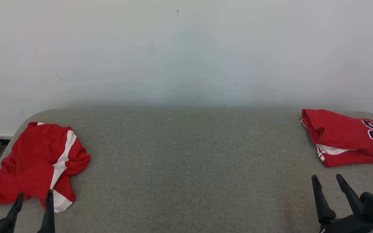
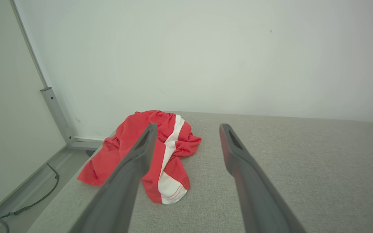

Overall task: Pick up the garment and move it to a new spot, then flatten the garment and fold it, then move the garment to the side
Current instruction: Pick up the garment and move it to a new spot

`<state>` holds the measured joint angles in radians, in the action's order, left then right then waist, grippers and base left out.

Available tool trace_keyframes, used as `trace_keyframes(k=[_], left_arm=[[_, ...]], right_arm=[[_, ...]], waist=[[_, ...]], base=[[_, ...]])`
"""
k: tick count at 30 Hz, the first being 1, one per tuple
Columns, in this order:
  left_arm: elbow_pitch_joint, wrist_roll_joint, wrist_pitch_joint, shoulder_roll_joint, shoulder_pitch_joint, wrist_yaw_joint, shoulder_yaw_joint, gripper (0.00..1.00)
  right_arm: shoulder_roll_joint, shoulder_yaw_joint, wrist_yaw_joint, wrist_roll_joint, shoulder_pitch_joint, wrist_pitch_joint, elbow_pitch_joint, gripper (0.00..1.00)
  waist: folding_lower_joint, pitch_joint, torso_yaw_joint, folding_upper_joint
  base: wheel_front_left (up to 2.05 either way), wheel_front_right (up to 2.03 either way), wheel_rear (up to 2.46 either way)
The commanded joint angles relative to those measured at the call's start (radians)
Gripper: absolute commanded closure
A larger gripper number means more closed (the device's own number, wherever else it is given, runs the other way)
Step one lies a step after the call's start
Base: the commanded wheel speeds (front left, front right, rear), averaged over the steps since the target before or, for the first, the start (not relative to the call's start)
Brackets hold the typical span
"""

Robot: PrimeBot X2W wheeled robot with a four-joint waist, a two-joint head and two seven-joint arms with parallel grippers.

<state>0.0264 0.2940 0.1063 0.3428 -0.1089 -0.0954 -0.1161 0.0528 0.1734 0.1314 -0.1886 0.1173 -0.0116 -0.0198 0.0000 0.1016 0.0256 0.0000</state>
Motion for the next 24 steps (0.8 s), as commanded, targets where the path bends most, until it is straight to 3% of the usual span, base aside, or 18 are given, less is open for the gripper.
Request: trace_keyframes(k=[1,24], left_arm=[[-0.006,0.008,0.007,0.008,0.011,-0.004,0.005,0.00],[-0.011,0.021,0.037,0.026,0.018,-0.030,0.028,0.00]], right_arm=[[0.000,0.002,-0.001,-0.010,0.010,0.003,-0.003,0.00],[-0.001,-0.029,-0.001,-0.034,0.008,0.015,-0.039,0.00]], waist=[[0.0000,0.004,0.033,0.0000],[0.0000,0.008,0.291,0.0000]], base=[[0.00,0.00,0.00],[0.00,0.00,0.00]])
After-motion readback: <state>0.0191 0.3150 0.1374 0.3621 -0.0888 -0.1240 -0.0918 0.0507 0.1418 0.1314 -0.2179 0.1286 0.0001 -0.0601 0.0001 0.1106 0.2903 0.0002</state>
